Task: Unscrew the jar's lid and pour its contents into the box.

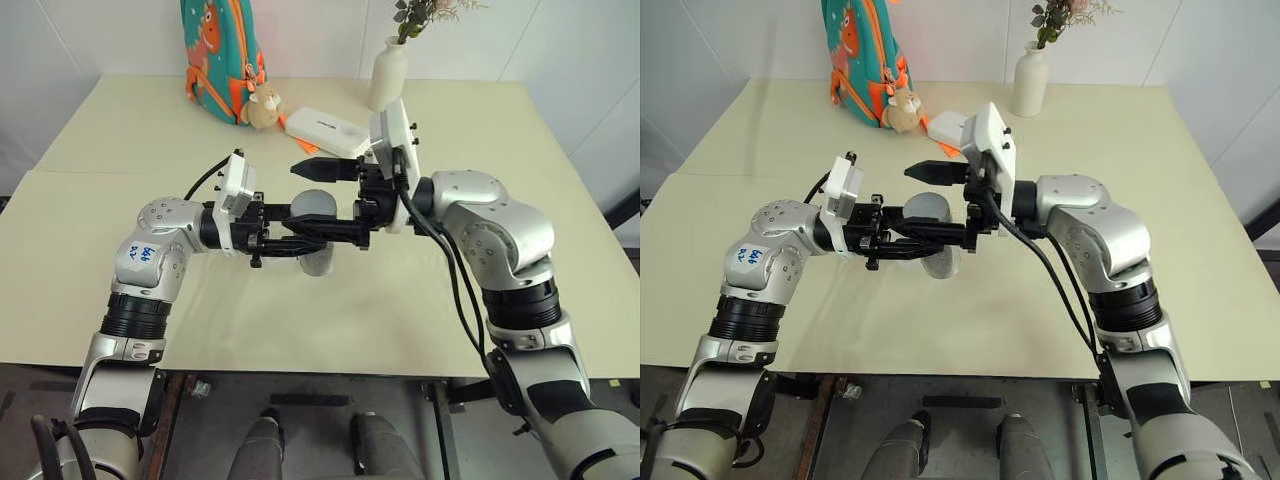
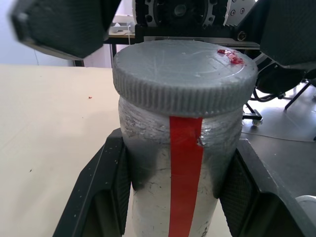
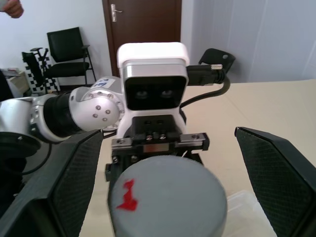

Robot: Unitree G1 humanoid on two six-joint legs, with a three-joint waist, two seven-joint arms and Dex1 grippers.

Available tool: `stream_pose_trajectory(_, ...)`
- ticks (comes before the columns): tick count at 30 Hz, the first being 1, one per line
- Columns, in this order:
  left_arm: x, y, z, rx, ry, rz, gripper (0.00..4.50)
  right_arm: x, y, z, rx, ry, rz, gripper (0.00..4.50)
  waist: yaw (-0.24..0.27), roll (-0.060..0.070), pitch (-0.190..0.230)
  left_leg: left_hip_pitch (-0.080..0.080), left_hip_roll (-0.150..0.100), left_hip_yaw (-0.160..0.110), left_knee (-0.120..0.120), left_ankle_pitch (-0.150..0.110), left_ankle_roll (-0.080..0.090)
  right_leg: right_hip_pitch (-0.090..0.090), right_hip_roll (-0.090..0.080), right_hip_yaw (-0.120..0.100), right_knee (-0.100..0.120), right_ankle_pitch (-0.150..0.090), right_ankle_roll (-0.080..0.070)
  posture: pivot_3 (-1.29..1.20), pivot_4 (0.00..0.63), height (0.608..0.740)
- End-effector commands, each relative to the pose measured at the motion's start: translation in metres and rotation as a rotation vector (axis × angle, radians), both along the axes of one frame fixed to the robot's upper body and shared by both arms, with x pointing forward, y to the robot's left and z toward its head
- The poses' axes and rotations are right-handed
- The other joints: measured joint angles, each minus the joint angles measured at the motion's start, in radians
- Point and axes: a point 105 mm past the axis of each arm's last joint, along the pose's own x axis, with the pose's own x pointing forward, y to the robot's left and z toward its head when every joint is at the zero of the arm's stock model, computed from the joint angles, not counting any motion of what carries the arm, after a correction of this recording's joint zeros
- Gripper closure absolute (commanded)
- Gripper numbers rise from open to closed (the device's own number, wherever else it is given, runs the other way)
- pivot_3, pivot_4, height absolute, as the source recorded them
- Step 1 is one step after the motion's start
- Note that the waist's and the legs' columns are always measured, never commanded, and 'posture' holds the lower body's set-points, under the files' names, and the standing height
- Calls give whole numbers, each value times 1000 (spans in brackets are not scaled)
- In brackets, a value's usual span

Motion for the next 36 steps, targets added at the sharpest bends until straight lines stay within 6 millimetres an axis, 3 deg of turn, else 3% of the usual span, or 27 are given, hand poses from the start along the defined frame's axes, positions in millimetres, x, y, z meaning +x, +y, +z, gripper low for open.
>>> stream_pose_trajectory(1, -4, -2, 13, -13, -56, -18, 2498, 0, 4, 10, 9, -60, 1, 20, 0, 0, 0, 0, 0, 0, 0, 0, 0, 0, 0, 0, 0, 0, 0, 0, 150, 740)
stream_pose_trajectory(10, -4, -1, 14, -15, -57, -17, 2498, 5, 2, 8, -14, -79, -26, 20, -1, 0, 0, 0, 0, 0, 0, 0, 0, 0, 0, 0, 0, 0, 0, 0, 150, 740)
stream_pose_trajectory(22, -3, -2, 14, -16, -58, -14, 2498, 23, -55, 10, -43, -66, -138, 20, 0, 0, 0, 0, 0, 0, 0, 0, 0, 0, 0, 0, 0, 0, 0, 0, 150, 740)
stream_pose_trajectory(29, -3, -1, 13, -16, -57, -13, 2498, 24, -77, 4, -59, -21, -154, 20, 1, 0, 0, 0, 0, 0, 0, 0, 0, 0, 0, 0, 0, 0, 0, 0, 150, 740)
stream_pose_trajectory(36, -2, 1, 12, -6, -58, -3, 2498, 6, -68, 10, -15, 23, -49, 20, -1, 0, 0, 0, 0, 1, 0, 0, 0, -1, 0, 1, 1, 0, 0, 0, 150, 740)
